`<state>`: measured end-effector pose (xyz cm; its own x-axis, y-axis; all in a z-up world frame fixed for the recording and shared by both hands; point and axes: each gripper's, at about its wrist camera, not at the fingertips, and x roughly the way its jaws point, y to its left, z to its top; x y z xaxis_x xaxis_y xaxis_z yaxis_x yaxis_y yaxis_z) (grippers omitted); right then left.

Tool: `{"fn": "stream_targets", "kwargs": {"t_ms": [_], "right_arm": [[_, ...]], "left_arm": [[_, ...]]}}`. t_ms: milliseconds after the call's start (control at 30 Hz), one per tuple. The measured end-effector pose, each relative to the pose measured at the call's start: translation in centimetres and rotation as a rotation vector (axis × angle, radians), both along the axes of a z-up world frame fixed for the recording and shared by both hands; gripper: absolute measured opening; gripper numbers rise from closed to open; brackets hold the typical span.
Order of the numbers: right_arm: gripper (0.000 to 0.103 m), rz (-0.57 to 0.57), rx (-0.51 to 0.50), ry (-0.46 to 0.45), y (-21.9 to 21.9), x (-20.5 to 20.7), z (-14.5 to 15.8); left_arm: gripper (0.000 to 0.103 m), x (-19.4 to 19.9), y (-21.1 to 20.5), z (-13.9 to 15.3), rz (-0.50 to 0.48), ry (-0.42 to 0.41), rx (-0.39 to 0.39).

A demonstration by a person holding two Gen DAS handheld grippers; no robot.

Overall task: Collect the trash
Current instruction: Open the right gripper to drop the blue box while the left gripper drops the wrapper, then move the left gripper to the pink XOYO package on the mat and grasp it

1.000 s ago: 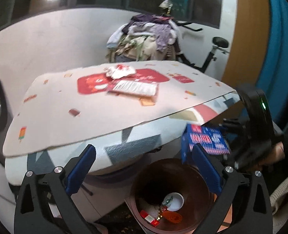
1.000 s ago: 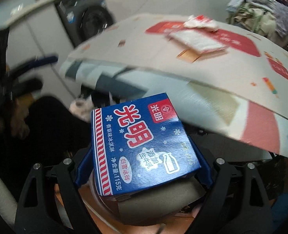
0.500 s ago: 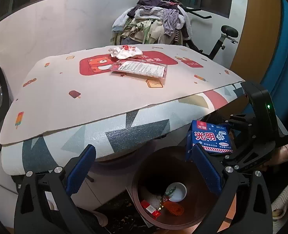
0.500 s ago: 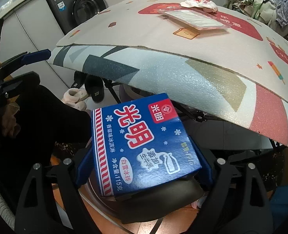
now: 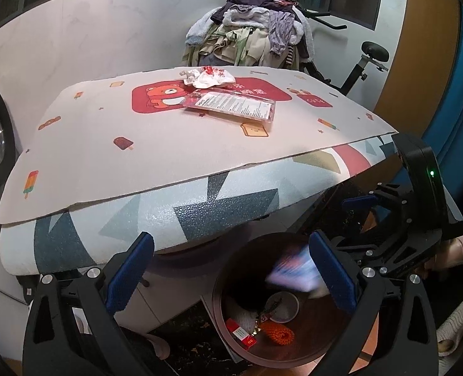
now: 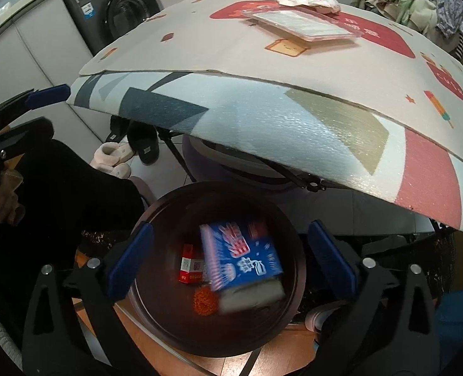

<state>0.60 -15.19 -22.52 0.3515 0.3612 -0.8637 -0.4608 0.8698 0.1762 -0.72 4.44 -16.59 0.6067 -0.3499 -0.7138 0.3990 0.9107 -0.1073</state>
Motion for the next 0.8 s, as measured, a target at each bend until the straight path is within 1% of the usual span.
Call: {"fn": "stream_targets", "kwargs": {"t_ms": [333,500,733,800], "right_arm": [[0.097,-0.03,0.004,-0.006,-0.6,0.2,0.2],[0.097,-0.049,0.01,-0.022,-0.9,0.2,0.6],[0.097,-0.106,0.048,-0.045,-2.4,0.6,1.7],[0.097,-0.12,0.055,-0.057,-2.8,0.7,2.2]], "left_arm": [[0.097,0.2,0.1,-0.1,0.02,0.0,0.014],[0.097,0.6,0.5,0.2,0.027,0.005,-0.011],[0.097,1.0,1.0,1.4,0.07,-0.058,0.0],[0.097,1.3,1.2,1.9,0.08,-0.069,-0.011]]}}
